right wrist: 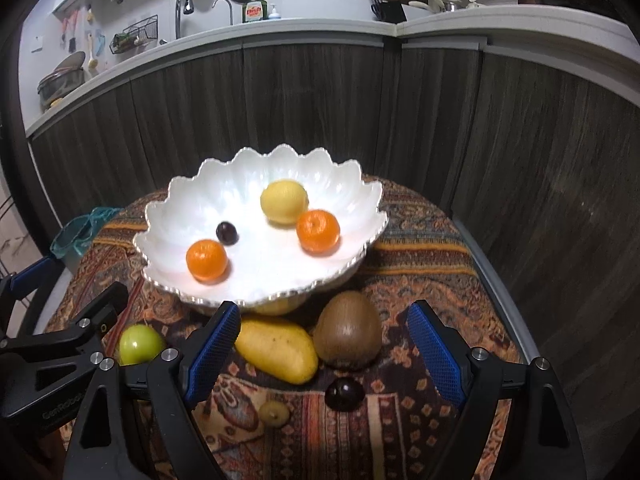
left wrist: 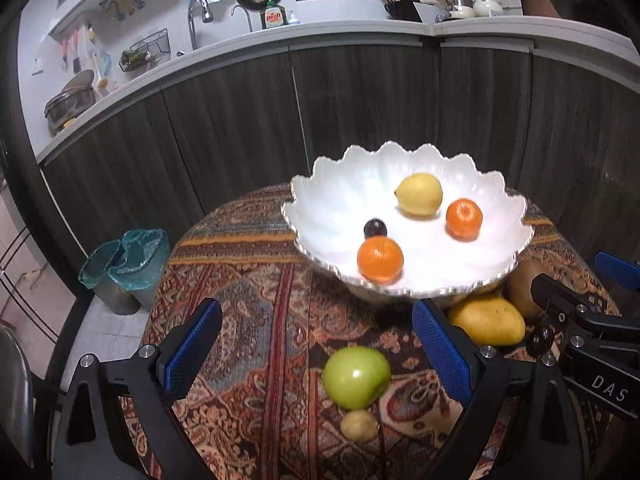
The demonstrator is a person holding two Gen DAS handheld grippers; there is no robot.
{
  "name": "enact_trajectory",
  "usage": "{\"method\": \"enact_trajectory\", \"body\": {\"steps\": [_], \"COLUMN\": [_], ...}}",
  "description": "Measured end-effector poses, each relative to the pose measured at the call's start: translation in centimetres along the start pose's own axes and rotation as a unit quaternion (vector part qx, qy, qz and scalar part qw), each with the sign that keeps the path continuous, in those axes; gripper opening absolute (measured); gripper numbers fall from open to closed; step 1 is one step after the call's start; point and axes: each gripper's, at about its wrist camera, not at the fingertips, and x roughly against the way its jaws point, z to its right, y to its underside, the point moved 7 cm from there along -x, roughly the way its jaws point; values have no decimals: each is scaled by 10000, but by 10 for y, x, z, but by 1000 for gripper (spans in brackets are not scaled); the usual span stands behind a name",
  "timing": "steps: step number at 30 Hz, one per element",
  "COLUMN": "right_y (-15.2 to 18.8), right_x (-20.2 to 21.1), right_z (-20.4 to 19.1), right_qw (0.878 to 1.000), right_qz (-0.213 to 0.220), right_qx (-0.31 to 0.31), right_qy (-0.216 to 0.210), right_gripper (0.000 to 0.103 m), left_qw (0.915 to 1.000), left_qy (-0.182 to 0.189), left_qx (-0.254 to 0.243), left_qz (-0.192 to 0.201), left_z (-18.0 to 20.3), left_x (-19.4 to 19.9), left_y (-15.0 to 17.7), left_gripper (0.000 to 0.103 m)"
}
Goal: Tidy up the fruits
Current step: 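Withdraw both tools from the bowl toward the remaining fruit, then grasp the green apple with the left tool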
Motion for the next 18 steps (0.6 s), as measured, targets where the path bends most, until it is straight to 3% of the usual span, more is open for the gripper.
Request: {"method": "enact_trajectory", "body": {"steps": [18], "right_y": [40], "right_x": [-14], "right_z": [-1], "right_qw": [9992], "right_qz": [-370], "right_qx": [-120], "right_qy": [-70], "right_gripper": [86], "left_qw": [9993], "left_qy": [80], "left_qx": [-180], "left_qz": [-314], "left_z": [12], "left_x": [-22], "left_y": [32], "left_gripper": [96]}}
